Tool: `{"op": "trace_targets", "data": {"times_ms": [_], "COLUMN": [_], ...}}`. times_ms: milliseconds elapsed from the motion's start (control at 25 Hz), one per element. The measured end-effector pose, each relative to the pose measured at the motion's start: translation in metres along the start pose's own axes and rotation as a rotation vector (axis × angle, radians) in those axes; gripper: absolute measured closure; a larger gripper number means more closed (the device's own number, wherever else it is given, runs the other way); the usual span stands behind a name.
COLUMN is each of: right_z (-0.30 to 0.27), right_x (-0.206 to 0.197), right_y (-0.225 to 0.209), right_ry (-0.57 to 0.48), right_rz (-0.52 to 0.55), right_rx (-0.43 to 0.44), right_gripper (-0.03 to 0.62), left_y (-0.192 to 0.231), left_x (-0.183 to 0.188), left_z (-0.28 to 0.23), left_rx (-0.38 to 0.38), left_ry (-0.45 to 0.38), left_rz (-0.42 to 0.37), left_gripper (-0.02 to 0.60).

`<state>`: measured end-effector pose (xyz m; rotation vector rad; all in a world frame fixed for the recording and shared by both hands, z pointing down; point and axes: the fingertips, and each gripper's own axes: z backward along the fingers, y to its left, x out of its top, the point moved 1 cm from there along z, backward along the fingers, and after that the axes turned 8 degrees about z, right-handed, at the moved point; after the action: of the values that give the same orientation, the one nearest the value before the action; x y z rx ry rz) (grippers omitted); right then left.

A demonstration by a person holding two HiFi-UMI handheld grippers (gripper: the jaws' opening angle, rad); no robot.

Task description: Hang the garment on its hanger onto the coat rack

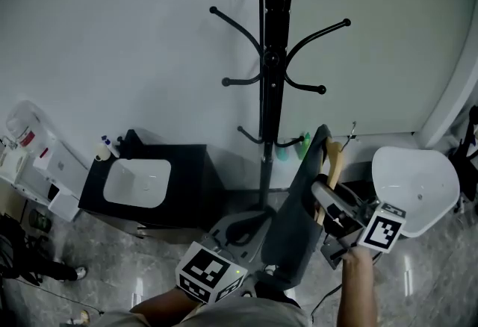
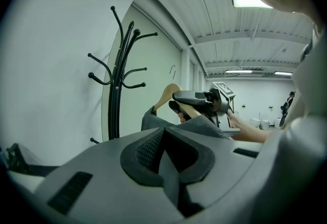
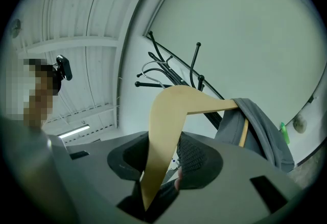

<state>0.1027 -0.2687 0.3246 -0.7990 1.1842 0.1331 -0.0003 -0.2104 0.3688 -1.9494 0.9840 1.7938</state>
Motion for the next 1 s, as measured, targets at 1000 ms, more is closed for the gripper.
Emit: {"op": "trace_targets", "data": {"times_ms": [1000], "right_z": [-0.124], "right_x": [-0.007], "right_y": [-0.152], "right_ry": [0.16], "right_rz": [-0.043], "right_rx": [-0.087], "right_gripper": [0.444], "left_y": [0.104], "left_x": [0.041], "left_z": [-0.093], "left_rx": [0.114], "left_ry": [0.012], "left_rz": [0.018], "left_gripper": [0.575]}}
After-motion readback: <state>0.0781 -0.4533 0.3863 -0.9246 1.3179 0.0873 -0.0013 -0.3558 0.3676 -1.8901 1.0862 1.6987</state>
